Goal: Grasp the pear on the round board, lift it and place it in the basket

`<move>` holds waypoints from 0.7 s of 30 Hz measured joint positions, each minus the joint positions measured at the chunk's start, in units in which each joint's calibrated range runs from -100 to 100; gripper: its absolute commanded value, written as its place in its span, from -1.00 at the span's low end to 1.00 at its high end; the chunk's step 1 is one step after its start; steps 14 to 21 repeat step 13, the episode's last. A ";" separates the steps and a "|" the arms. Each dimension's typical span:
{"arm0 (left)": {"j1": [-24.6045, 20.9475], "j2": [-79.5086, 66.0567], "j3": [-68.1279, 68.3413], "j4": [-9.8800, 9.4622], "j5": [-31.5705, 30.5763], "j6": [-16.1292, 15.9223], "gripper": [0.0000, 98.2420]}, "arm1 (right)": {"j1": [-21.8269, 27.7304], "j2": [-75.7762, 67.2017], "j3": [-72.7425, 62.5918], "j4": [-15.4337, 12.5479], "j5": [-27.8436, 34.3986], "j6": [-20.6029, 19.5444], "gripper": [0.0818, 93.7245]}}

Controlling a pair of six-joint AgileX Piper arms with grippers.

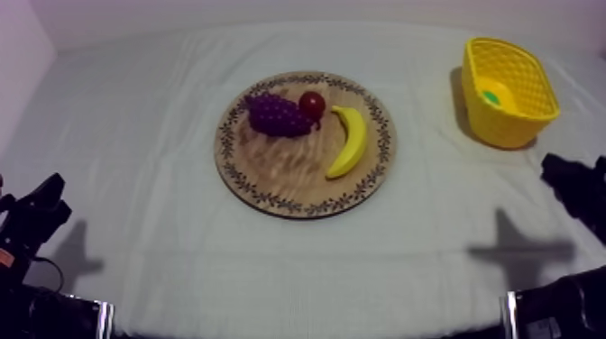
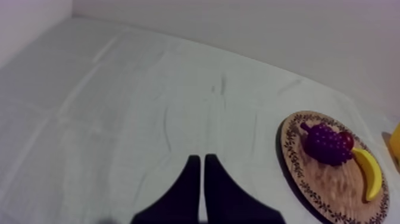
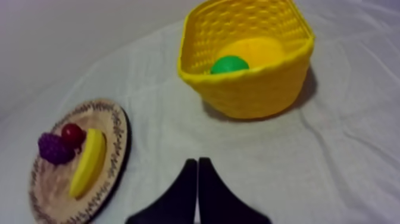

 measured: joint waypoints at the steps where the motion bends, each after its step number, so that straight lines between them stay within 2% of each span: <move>1: 0.00 0.00 0.00 0.00 0.00 0.00 -1.00 | 0.00 -2.12 1.47 -0.12 1.32 0.89 -0.99; 4: 0.00 0.00 0.00 0.00 0.00 0.00 -1.00 | -0.09 -6.91 4.20 -0.12 3.21 2.44 -0.99; 10: 0.00 0.00 0.00 0.00 0.00 0.00 -1.00 | -0.12 -9.90 5.66 0.08 1.14 2.81 -0.99; 13: 0.00 0.00 0.00 0.00 0.00 0.00 -1.00 | -0.12 -9.90 5.74 0.08 1.14 5.08 -0.99; 21: 0.00 0.00 0.00 0.00 0.00 0.00 -1.00 | -0.12 -9.90 5.74 0.08 1.14 5.08 -0.99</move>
